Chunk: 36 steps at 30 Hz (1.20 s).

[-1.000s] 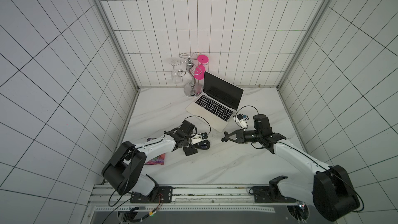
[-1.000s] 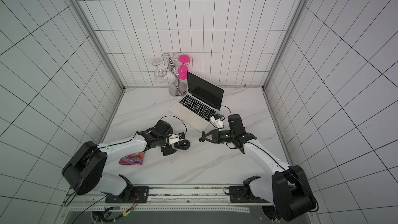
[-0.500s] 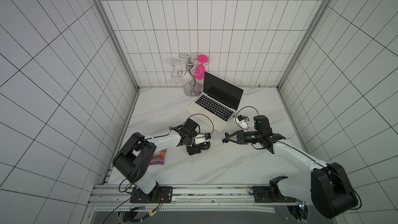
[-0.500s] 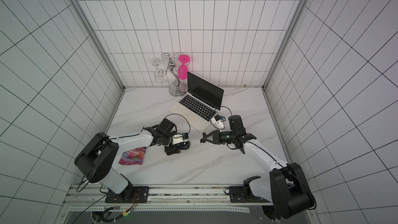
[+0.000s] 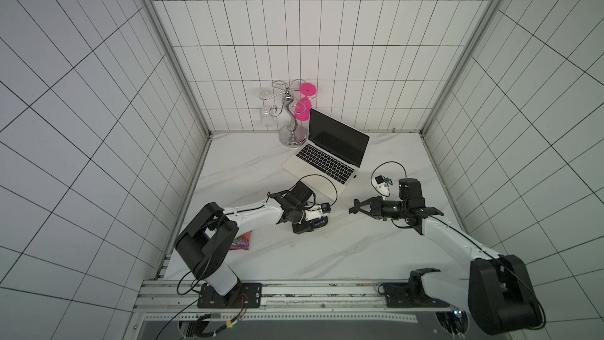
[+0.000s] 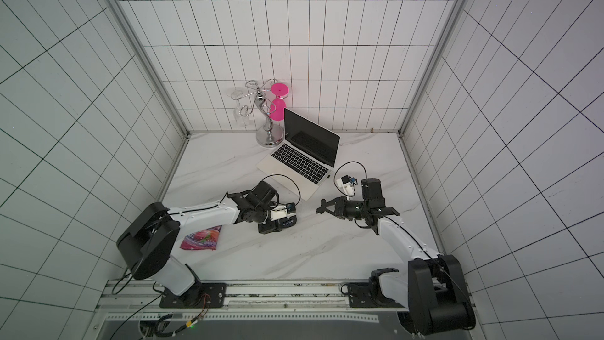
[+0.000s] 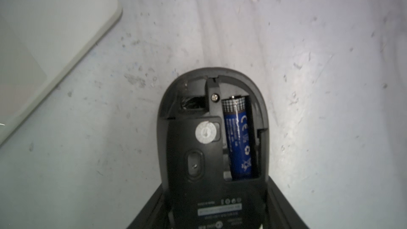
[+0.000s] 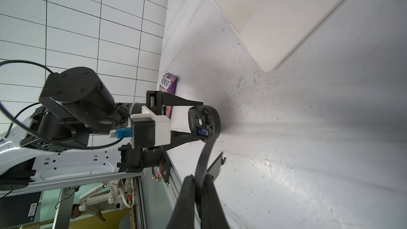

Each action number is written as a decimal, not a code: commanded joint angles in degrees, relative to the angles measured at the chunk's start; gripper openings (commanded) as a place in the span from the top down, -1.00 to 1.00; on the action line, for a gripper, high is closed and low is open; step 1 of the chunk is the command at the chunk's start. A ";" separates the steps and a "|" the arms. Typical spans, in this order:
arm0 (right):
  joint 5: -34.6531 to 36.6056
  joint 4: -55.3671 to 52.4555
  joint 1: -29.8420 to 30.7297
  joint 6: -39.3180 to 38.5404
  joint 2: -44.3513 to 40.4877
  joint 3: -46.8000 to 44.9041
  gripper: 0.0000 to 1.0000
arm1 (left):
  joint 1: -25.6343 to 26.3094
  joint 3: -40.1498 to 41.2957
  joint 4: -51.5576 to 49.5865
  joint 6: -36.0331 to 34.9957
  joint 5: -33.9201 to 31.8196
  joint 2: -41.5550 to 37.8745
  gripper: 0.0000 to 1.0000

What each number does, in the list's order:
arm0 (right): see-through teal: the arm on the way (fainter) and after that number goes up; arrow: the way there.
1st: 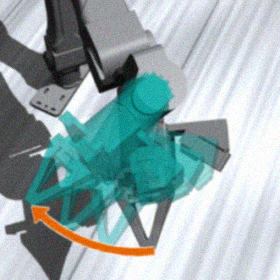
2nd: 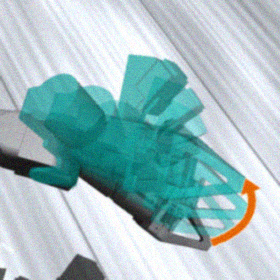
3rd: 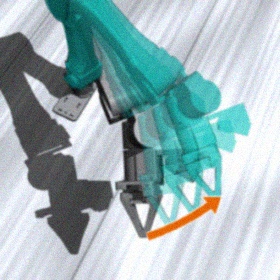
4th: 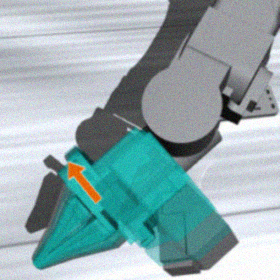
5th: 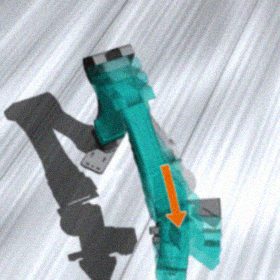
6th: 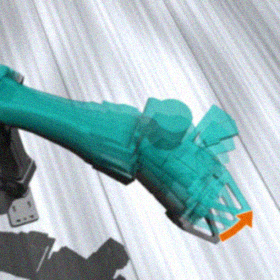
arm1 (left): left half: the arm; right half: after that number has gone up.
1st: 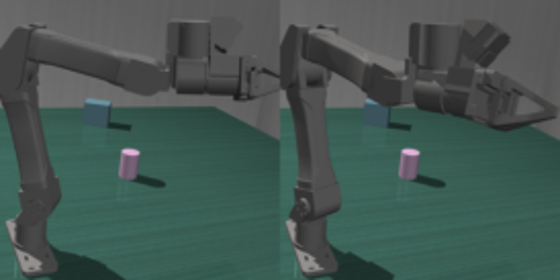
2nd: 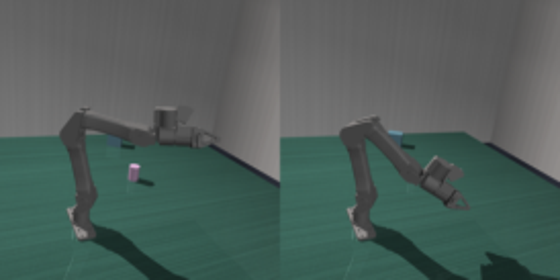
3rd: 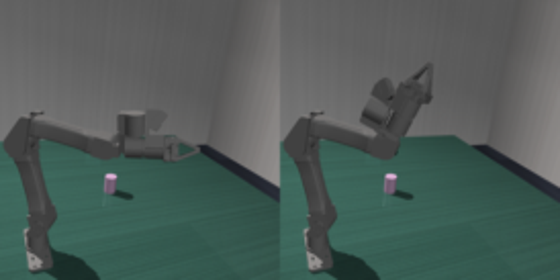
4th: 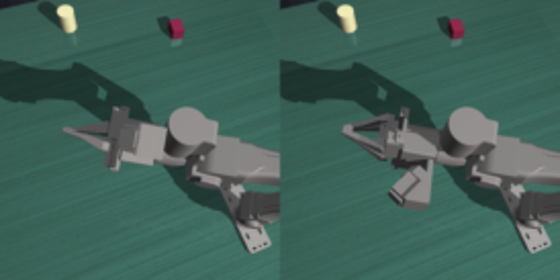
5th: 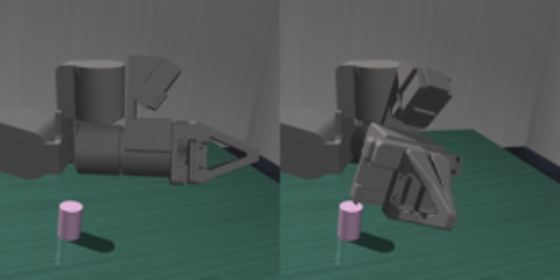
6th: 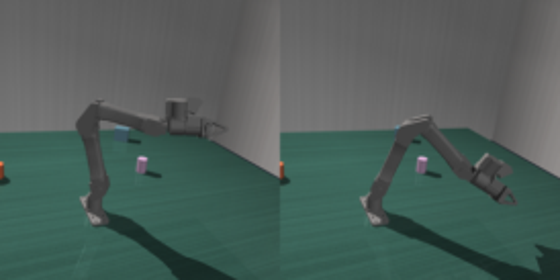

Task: Insert the wireless mouse receiver into the laptop
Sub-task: Pick up the mouse from the center of the board, then close the lid on the mouse.

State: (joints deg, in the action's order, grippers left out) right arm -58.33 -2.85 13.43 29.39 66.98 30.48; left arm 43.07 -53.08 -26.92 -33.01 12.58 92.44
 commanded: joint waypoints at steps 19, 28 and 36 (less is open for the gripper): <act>-3.89 10.38 6.62 3.37 4.13 -4.63 1.00 | 5.36 3.40 12.61 11.95 3.62 6.83 0.29; -4.13 13.20 9.51 1.03 11.45 -3.75 1.00 | 5.45 2.82 11.50 11.46 5.20 7.94 0.32; -4.60 14.62 10.72 -0.86 16.66 -2.47 1.00 | 5.45 2.56 10.94 11.14 5.99 8.48 0.34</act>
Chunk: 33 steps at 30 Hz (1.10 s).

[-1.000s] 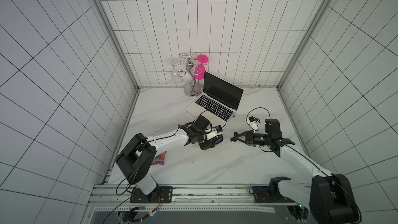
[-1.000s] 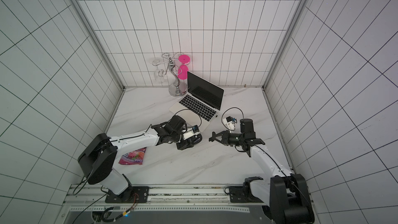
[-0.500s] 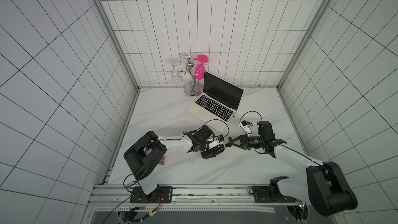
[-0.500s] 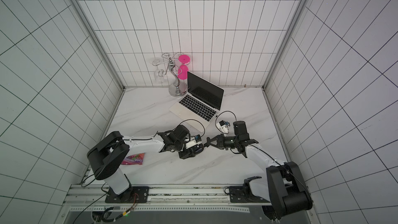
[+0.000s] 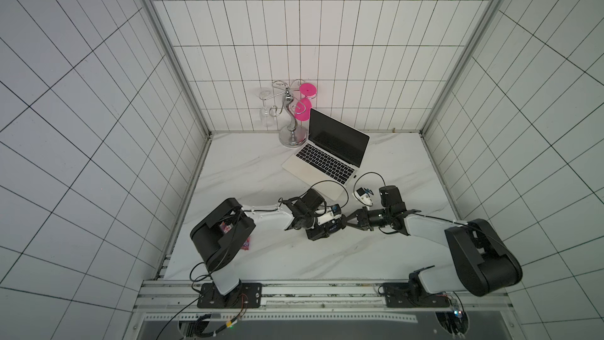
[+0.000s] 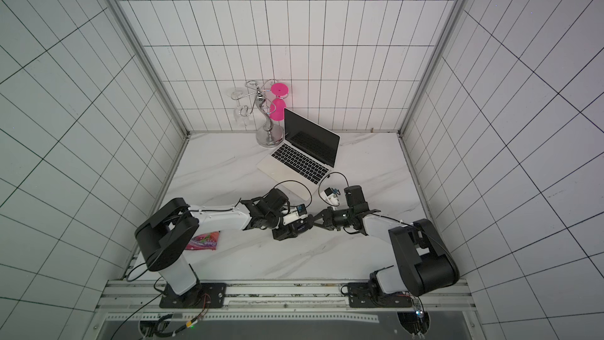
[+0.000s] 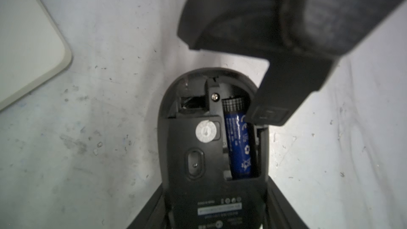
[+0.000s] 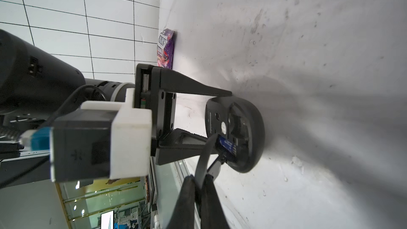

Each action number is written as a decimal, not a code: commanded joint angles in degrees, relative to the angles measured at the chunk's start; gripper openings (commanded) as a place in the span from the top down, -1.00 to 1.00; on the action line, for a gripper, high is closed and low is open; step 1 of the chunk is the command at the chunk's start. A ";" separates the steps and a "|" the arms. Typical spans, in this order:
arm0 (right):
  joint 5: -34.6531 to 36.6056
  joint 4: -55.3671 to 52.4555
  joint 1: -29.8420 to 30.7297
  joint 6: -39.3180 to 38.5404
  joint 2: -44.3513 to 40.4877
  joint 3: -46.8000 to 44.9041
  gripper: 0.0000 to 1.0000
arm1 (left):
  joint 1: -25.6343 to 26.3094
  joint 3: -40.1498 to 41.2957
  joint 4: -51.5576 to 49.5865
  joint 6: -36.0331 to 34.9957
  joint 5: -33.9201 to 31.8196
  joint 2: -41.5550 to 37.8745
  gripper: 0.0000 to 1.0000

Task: Insert the wireless mouse receiver into the laptop
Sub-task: Close the lid on the mouse.

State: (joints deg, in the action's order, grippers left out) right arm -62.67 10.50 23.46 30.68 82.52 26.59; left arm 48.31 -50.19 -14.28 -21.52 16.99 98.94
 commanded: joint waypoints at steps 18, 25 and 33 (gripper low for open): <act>1.83 3.56 1.85 -3.90 6.86 1.70 1.00 | 0.20 -1.32 -3.03 -0.11 2.72 3.23 0.39; 2.97 4.66 1.84 -3.96 8.01 1.62 0.99 | 0.20 -1.73 -3.64 -0.06 3.32 3.80 0.40; 3.74 4.63 1.85 -4.28 9.34 1.89 0.98 | 0.20 -2.00 -3.97 0.14 3.40 4.12 0.42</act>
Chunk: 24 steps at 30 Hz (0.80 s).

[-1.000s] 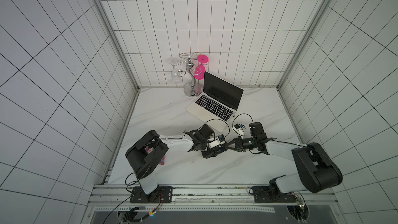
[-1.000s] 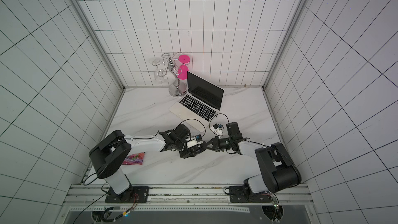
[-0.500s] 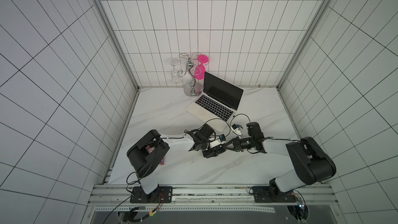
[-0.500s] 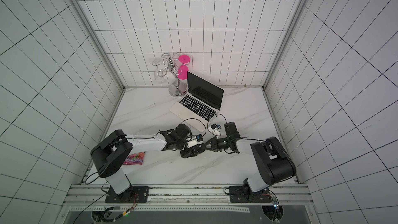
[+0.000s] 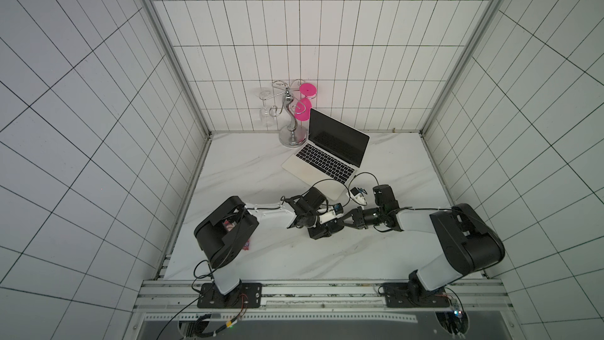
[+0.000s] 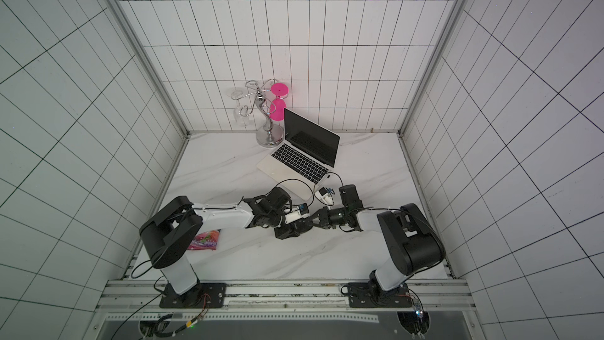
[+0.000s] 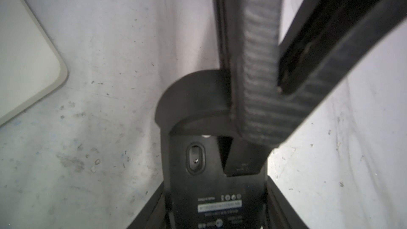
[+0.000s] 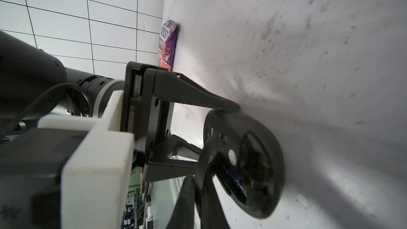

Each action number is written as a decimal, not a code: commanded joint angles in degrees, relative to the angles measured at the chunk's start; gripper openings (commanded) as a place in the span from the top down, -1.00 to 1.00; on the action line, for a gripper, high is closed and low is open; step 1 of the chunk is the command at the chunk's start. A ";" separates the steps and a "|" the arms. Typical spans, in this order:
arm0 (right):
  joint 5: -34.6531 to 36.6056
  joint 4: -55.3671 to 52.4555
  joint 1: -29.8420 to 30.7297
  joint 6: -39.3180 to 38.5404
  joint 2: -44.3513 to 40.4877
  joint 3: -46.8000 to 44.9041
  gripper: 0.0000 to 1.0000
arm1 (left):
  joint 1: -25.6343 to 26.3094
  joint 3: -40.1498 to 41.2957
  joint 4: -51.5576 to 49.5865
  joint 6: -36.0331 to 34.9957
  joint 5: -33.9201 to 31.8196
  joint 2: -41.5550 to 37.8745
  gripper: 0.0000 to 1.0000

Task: Insert the wireless mouse receiver into the laptop
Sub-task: Close the lid on the mouse.

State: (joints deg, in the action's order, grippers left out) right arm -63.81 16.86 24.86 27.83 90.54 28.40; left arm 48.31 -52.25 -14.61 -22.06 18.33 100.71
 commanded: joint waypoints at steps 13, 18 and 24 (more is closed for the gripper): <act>9.16 -10.31 0.43 -3.36 -3.26 2.51 0.56 | 0.20 -0.44 -3.76 2.00 1.49 3.01 0.44; 12.99 -16.94 0.26 -5.90 -7.02 3.68 0.34 | 0.20 -0.62 -4.01 2.36 1.41 3.22 0.45; 16.91 -20.42 0.31 -7.17 -9.16 3.61 0.05 | 0.20 -0.84 -4.29 2.47 1.44 3.44 0.46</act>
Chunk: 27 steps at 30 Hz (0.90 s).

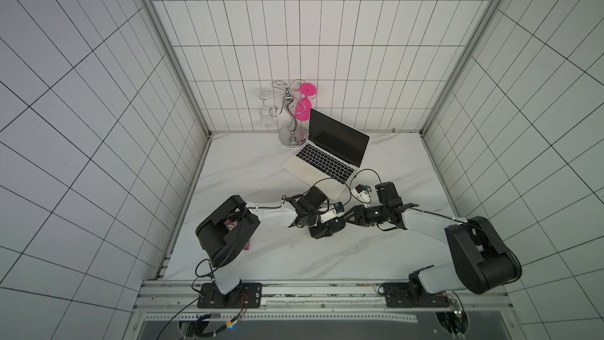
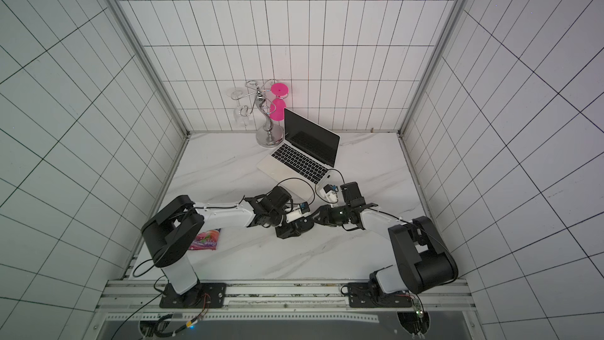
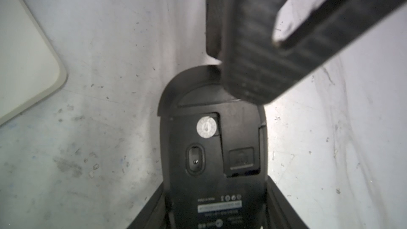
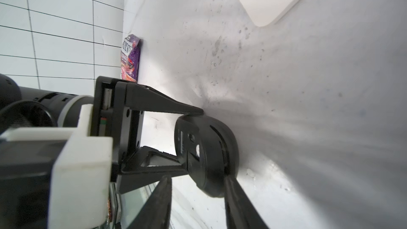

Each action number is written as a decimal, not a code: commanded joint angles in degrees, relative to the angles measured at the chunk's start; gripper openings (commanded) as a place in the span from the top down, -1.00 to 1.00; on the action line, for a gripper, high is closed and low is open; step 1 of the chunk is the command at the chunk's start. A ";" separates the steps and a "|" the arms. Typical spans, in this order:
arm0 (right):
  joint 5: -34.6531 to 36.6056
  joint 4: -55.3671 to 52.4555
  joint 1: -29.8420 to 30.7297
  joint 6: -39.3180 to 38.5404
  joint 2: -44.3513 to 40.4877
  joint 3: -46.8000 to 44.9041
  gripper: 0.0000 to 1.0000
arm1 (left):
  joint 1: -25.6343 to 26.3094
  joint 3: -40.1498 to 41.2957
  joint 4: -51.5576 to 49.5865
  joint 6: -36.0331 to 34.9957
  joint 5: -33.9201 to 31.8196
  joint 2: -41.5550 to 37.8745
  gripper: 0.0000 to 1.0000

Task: Insert the wireless mouse receiver into the laptop
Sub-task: Close the lid on the mouse.

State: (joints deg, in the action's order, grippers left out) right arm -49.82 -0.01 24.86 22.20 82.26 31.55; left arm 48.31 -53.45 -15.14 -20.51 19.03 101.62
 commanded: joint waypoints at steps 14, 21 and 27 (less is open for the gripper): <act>0.39 4.91 2.72 1.88 6.81 0.23 -0.14 | 0.20 -0.16 -4.33 1.35 0.81 2.98 0.49; 2.33 3.55 2.74 1.42 6.69 -0.61 0.16 | 0.20 -0.29 -4.36 1.57 0.71 3.13 0.50; 3.13 2.92 2.72 1.40 6.44 -0.78 0.22 | 0.20 -0.43 -4.53 1.80 0.73 3.32 0.51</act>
State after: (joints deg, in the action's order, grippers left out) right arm -48.47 3.81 27.09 24.05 88.68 31.48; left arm 48.31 -54.26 -15.66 -19.86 19.38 102.15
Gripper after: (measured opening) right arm 0.396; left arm 0.556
